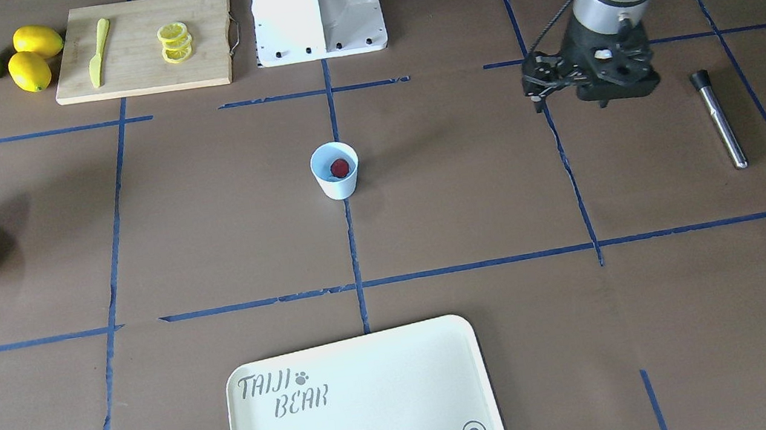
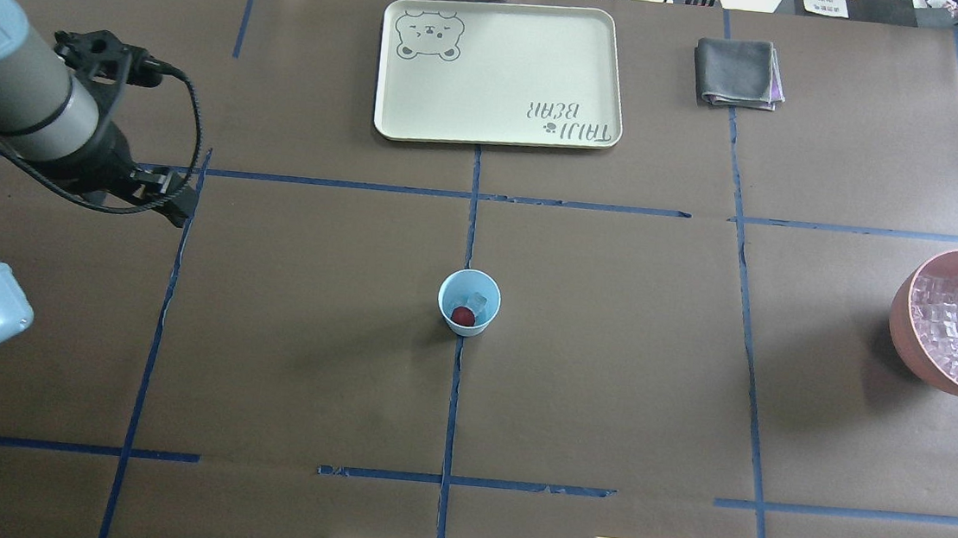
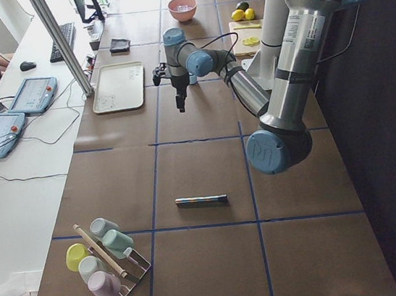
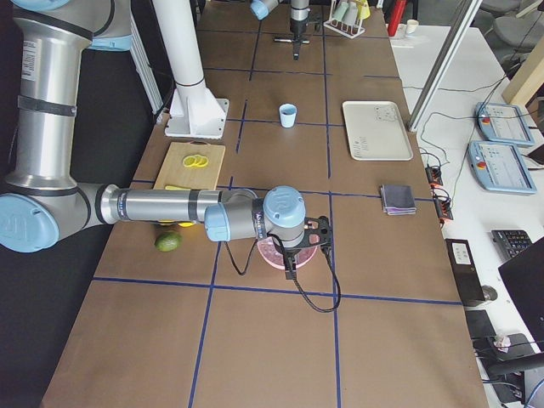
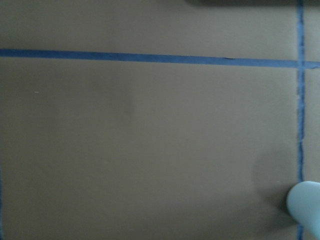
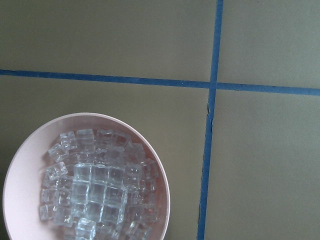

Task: Mash ice and strawberries in cup
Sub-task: 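Withdraw the left gripper back toward the metal pestle, then lower the left gripper onto the metal pestle and grasp it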

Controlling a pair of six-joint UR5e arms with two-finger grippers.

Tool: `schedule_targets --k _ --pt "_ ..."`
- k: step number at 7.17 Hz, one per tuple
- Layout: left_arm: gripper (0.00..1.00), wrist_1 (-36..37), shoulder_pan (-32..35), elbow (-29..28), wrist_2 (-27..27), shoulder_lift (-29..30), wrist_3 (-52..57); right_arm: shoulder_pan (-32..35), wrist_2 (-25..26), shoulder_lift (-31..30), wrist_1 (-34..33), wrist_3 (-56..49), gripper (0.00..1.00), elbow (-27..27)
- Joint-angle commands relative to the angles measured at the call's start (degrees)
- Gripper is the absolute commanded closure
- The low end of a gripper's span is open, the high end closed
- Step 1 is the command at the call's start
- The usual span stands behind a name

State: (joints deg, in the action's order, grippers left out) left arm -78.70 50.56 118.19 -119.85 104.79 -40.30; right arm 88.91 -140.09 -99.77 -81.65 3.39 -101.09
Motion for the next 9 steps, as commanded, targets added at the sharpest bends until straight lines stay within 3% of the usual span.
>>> schedule_targets --k 1,3,6,9 --pt "0.00 -0.3 10.9 -1.5 -6.1 -9.7 18.6 0.2 -0.7 0.2 -0.1 -0.1 0.00 0.1" --pt "0.00 -7.9 17.0 -7.8 -9.1 -15.6 26.4 1.3 -0.8 2.3 -1.7 0.0 0.00 0.2" --pt "0.00 -29.1 17.1 -25.5 -9.2 -16.5 24.8 1.4 -0.7 3.4 -3.2 0.3 0.00 0.3" --pt "0.00 -40.9 16.7 -31.8 -9.0 -16.3 8.0 1.4 -0.7 3.4 -3.0 0.3 0.00 0.2"
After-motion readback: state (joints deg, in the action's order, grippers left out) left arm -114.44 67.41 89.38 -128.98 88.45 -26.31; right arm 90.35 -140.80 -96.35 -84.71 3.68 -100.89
